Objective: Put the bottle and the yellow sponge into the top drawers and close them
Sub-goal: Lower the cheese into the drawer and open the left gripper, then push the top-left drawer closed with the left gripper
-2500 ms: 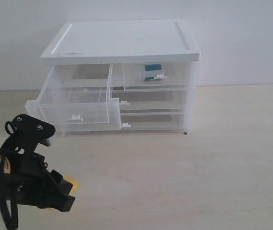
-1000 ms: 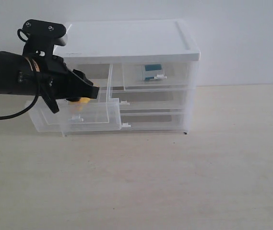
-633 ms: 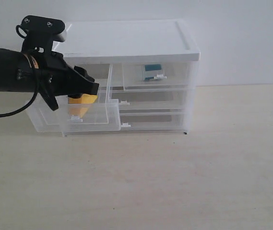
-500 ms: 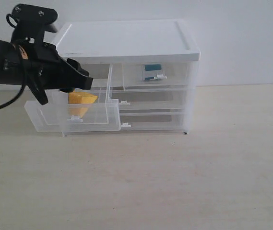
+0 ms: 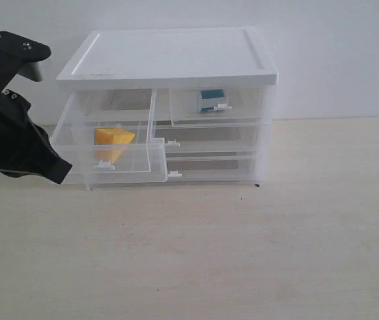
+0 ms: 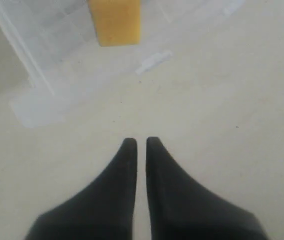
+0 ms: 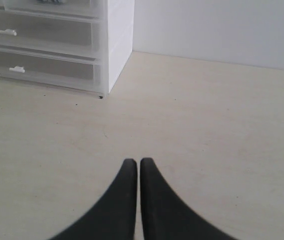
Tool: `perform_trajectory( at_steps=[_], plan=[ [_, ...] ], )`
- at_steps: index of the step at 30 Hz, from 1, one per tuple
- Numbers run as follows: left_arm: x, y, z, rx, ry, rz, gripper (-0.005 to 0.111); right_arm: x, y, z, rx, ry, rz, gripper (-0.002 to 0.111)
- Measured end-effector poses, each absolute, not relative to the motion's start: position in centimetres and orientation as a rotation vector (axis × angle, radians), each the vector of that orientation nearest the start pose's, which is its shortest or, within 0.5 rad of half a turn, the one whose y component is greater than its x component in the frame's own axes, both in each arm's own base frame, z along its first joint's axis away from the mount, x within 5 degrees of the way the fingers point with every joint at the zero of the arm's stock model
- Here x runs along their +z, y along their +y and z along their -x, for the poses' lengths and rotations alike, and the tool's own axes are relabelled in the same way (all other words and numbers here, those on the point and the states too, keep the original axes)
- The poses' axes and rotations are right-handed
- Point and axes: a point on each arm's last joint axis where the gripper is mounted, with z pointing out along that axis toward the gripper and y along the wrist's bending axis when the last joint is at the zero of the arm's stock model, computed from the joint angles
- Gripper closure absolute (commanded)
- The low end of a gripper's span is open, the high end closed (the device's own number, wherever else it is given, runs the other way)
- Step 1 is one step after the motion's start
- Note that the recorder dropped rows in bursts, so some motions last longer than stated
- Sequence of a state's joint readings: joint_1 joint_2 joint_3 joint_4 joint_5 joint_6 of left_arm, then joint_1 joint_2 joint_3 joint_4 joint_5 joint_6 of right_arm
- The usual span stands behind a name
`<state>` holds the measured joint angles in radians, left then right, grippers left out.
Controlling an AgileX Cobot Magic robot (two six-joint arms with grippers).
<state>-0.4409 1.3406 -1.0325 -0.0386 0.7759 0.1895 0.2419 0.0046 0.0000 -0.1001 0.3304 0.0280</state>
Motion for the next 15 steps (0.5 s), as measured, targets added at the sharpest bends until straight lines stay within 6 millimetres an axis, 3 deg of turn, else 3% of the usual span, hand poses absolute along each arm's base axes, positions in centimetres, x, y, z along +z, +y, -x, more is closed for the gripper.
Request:
perform_trajectory(
  at_steps=[3,8,15],
  plan=[
    [29.5,-12.6,-24.3,-0.249,2.465,-0.790,0.103,18.3,1.0,-5.3,0.095,1.800,0.257,0.108],
    [26.7,-13.6,-26.3,-0.261,2.509,-0.790,0.103,18.3,1.0,-5.3,0.095,1.800,0.257,0.108],
    [26.9,-14.0,-27.7,-0.254,2.388,-0.732,0.103,18.3,1.0,-5.3,0.095,1.800,0.257,0.108]
  ],
)
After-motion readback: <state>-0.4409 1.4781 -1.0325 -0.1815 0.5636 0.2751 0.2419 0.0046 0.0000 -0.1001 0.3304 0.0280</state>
